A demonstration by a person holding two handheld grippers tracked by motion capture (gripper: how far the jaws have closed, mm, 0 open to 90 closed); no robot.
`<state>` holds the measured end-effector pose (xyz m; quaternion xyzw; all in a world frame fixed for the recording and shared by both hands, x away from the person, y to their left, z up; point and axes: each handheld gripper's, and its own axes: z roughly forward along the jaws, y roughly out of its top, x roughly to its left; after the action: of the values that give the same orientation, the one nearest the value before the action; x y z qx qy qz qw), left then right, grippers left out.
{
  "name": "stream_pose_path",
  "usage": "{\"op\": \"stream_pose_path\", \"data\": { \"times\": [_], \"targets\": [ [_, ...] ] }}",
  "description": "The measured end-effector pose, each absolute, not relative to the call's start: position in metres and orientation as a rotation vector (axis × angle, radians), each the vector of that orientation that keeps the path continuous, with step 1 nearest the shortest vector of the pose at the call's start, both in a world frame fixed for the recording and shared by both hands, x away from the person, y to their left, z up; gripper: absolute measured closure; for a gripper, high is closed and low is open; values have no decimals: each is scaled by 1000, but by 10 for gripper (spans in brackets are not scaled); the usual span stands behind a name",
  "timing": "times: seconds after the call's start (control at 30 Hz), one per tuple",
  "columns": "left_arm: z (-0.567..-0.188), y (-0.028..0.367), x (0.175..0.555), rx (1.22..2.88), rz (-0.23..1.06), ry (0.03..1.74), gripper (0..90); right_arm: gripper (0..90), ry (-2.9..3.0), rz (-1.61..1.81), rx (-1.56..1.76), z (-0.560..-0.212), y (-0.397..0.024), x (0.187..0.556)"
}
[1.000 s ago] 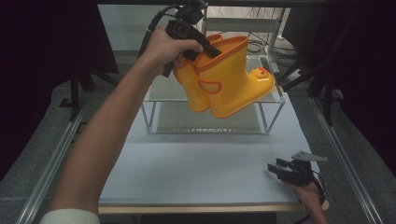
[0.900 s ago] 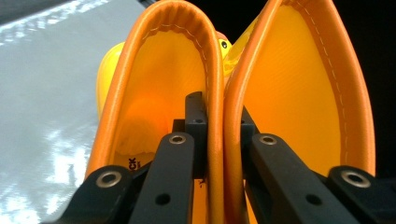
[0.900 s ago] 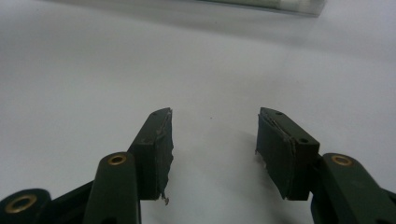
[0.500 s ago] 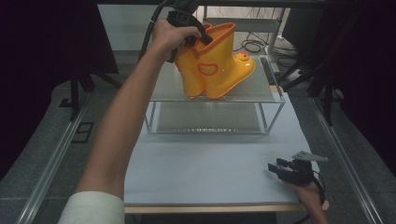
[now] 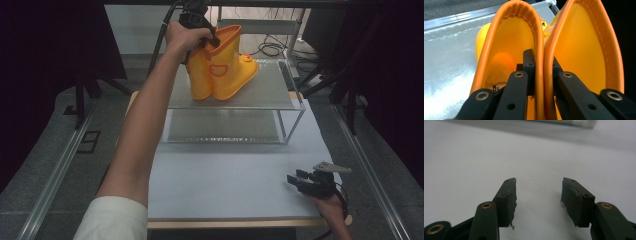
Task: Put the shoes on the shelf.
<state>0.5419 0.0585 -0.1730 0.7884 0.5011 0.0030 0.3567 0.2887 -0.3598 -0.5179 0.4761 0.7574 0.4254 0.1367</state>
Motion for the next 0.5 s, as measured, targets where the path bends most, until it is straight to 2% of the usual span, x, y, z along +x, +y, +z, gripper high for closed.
{"op": "stream_pose_path", "data": {
  "times": [0.5],
  "targets": [
    [-184, 56, 552, 2033, 17, 1349, 816, 453, 2196, 1224, 1373, -518, -359, 289]
  ]
}}
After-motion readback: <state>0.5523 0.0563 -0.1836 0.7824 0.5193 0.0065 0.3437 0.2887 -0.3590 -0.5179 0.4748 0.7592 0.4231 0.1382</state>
